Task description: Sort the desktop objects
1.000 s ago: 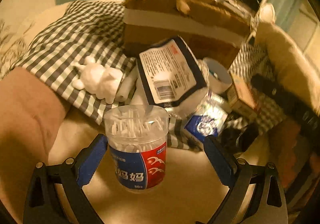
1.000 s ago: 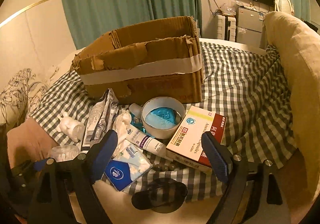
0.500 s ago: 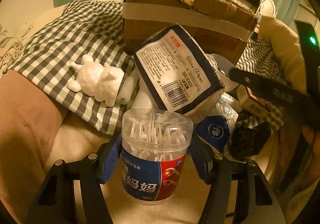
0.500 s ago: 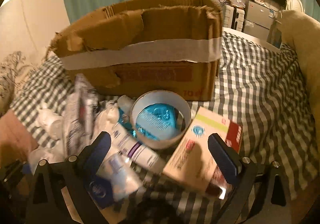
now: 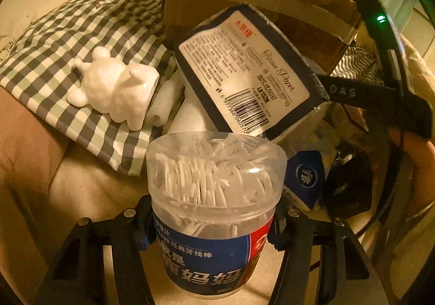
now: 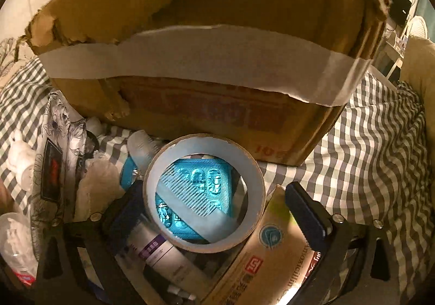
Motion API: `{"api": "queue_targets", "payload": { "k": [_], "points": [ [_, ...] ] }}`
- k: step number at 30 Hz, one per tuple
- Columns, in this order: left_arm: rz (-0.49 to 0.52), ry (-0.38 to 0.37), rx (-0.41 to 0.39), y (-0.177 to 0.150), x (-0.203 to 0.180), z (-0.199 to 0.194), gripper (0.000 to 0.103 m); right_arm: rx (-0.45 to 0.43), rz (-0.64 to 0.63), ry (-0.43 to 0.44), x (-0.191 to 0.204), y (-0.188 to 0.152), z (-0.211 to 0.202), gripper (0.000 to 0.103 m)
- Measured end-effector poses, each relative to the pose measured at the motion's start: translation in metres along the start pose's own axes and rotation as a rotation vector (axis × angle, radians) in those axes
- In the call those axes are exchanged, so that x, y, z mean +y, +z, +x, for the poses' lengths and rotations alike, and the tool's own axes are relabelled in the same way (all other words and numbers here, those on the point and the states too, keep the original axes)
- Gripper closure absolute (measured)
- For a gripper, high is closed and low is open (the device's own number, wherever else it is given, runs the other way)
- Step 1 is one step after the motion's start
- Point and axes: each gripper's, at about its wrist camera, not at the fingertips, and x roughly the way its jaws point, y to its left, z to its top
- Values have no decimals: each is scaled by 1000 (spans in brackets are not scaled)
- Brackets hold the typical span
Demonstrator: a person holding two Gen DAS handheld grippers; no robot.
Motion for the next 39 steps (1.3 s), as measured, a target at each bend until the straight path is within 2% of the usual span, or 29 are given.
{"api": "queue_targets", "payload": {
  "k": [3,4,10,16,24,28,33,39],
  "points": [
    [4,-11,-31,-1,0,-7,40,-13,-16,1,1,-1,0,4],
    [8,-14,-41,-2,-1,-10,40,-28,-8,15,0,-2,-2,20],
    [16,-22,-92,-3,-1,-26,40,-116,73,55,-10,-15,-32,20],
    [26,-31,-138,-12,-8,-41,40,-195,87,58,-8,-28,-78,20],
    [29,-42,-186,-13,-17,-61,40,-241,112,85,8,-50,-124,20],
    [33,-48,-237,-9,-23,-78,40,-264,137,105,5,-60,-140,20],
    [30,-62,-293,8,-32,-98,40,-301,149,120,9,-69,-165,20],
    [25,-63,-362,44,-33,-116,40,-366,151,140,8,-49,-186,20]
  ]
}}
